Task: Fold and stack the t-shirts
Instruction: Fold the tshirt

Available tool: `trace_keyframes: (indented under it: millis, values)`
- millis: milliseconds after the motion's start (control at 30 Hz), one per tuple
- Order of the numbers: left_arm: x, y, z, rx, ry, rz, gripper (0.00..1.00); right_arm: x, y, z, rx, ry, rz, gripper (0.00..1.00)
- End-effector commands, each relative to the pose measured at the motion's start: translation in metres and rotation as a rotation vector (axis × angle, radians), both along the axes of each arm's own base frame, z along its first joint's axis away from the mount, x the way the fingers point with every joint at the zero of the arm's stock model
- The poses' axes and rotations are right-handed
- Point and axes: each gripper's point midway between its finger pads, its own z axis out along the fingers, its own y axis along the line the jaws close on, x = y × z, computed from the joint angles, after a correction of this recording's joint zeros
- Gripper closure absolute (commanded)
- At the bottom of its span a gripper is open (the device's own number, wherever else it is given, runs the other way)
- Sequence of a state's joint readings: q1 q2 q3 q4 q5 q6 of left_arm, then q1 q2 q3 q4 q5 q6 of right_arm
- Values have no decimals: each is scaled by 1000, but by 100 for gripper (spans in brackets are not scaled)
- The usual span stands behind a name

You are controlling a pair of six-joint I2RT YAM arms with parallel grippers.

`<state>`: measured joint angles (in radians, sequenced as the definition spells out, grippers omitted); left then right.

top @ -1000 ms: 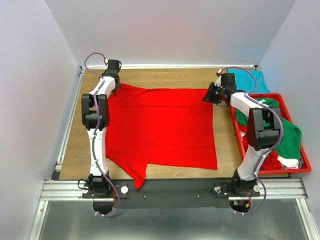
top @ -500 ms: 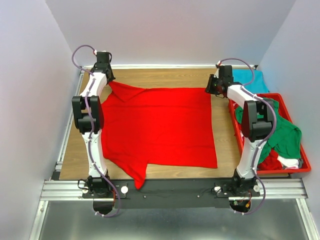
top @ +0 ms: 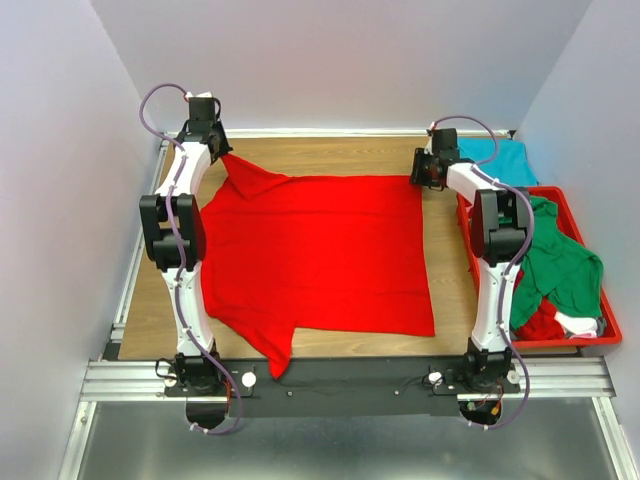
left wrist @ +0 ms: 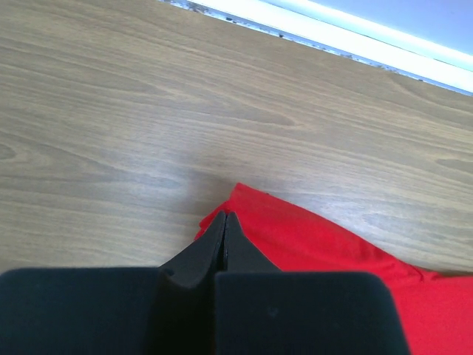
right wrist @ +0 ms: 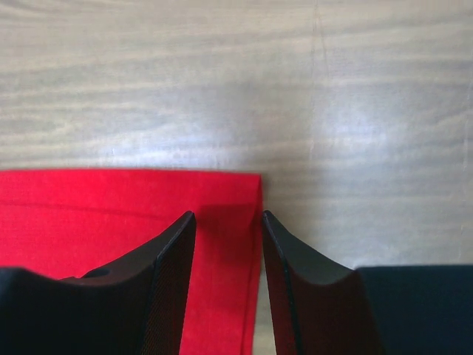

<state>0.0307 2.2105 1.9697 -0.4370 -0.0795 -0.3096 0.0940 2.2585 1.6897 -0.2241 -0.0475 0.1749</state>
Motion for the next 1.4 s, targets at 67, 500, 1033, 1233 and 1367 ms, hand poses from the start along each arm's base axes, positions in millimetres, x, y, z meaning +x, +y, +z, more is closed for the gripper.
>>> trace_keyframes:
  millis: [67, 500, 1033, 1233, 1367]
  values:
    - [1, -8, 29, -52, -58, -34, 100, 6, -12, -24, -32, 44, -9, 51]
    - [-1, -5, 45, -64, -86, -28, 100, 0, -7, -37, -9, 89, 31, 67]
    - [-18, -16, 89, -195, -161, -82, 100, 11, -10, 42, -31, -47, 35, 99]
    - [-50, -14, 96, -229, -168, -63, 100, -6, -7, 66, -11, -67, 45, 99]
    - [-72, -16, 106, -233, -182, -58, 100, -21, -5, 74, 14, -65, 45, 99]
